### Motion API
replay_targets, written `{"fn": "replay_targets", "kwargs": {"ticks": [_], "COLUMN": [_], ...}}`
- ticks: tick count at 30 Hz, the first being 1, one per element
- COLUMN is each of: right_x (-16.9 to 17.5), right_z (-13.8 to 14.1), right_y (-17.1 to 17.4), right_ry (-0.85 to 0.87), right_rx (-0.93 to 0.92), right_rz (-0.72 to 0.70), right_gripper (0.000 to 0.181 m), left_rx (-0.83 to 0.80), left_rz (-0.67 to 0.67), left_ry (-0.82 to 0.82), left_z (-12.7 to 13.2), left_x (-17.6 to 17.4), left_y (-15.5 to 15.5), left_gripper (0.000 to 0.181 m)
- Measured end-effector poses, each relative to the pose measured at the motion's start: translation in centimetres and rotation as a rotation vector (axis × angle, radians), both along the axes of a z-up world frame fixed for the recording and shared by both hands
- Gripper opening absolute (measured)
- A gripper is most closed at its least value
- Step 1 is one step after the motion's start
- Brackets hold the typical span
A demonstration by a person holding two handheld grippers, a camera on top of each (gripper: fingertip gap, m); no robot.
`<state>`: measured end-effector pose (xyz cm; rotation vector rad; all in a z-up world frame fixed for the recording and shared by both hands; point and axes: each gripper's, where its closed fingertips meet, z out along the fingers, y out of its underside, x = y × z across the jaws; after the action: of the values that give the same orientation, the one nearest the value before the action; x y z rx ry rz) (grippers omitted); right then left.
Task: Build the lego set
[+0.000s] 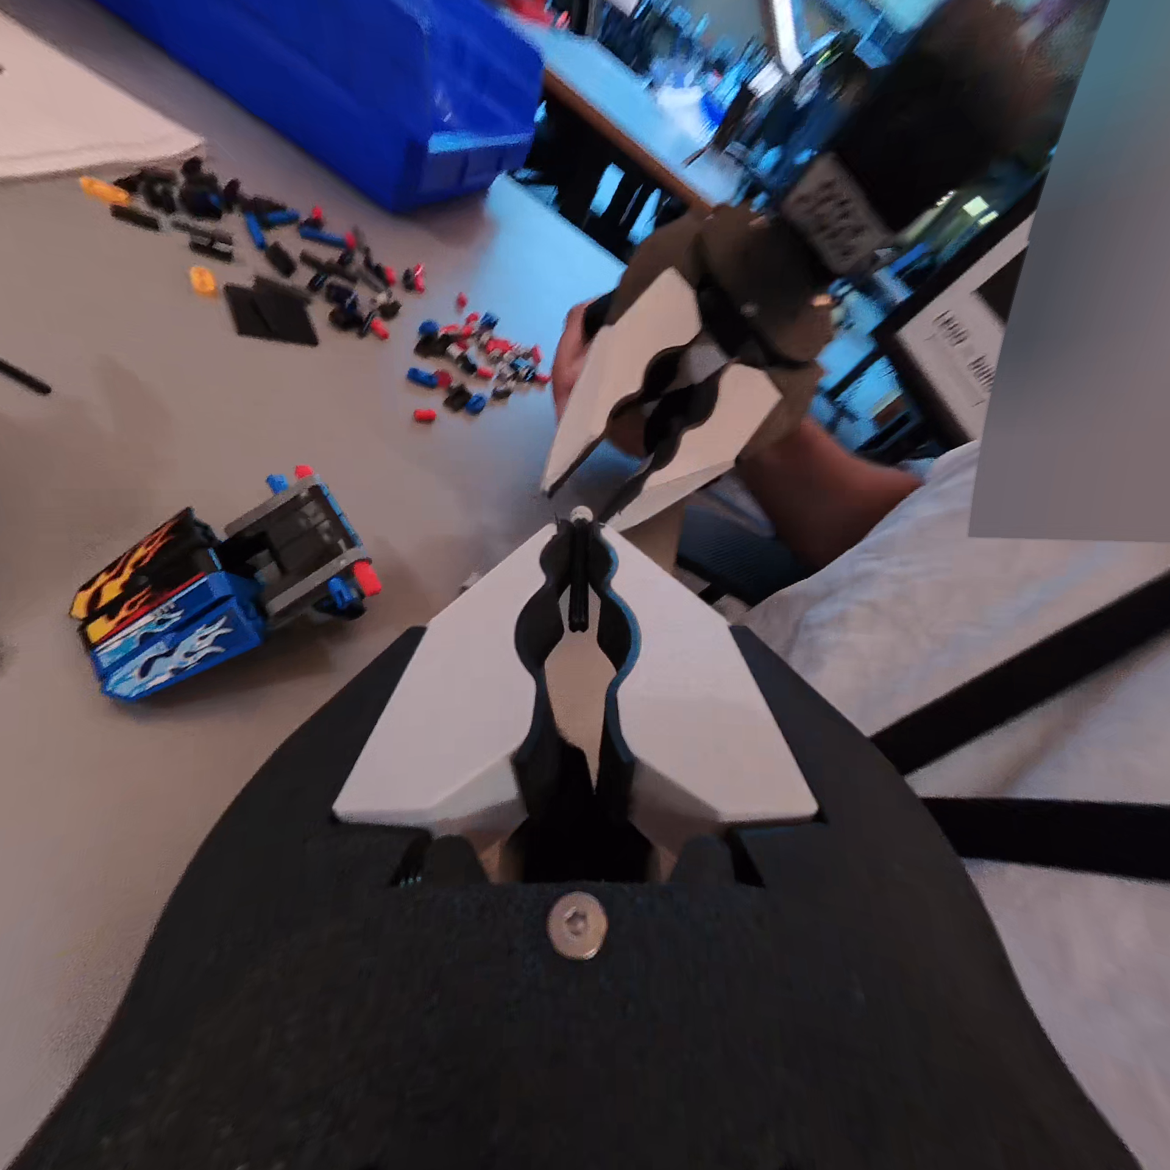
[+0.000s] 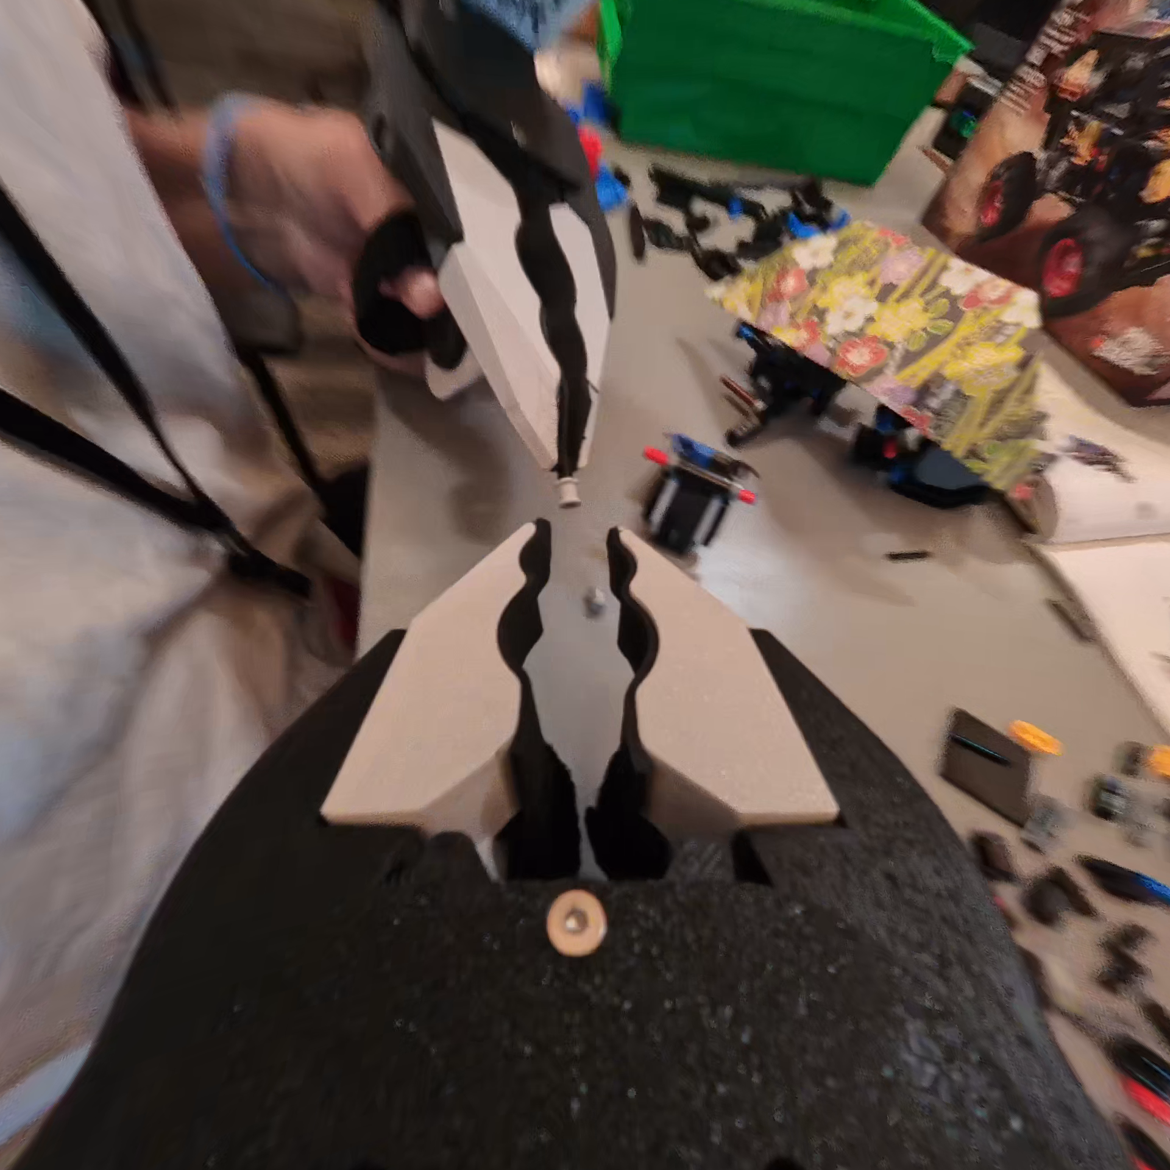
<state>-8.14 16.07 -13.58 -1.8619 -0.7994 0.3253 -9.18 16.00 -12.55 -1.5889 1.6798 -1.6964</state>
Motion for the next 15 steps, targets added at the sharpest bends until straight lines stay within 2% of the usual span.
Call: {"fn": "replay_targets", "kwargs": {"ticks": [1, 4, 6, 10, 15], "right_x": [-0.6, -1.7, -1.9, -1.8, -1.8], "right_z": [0.7, 2.2, 3.2, 3.0, 3.3], "right_y": [-0.3, -0.6, -0.6, -0.6, -0.9], "right_ry": [0.115, 0.389, 0.496, 0.489, 0.511], "right_rx": [-0.012, -0.058, -0.07, -0.08, -0.066], "right_rz": [0.047, 0.141, 0.176, 0.169, 0.176], "right_gripper": [0.019, 0.024, 0.022, 0.01, 0.009], "left_rx": [-0.042, -0.093, -0.096, -0.082, -0.038], "left_rz": [-0.017, -0.056, -0.07, -0.075, -0.088], "left_ry": [-0.034, -0.118, -0.145, -0.18, -0.172], "left_z": [0.7, 2.0, 2.2, 2.6, 2.3], "left_x": [-0.2, -0.5, -0.6, -0.6, -0.5], "left_y": [-0.1, -0.3, -0.5, -0.7, -1.2], "left_gripper": [0.001, 0.001, 0.001, 0.002, 0.002]}}
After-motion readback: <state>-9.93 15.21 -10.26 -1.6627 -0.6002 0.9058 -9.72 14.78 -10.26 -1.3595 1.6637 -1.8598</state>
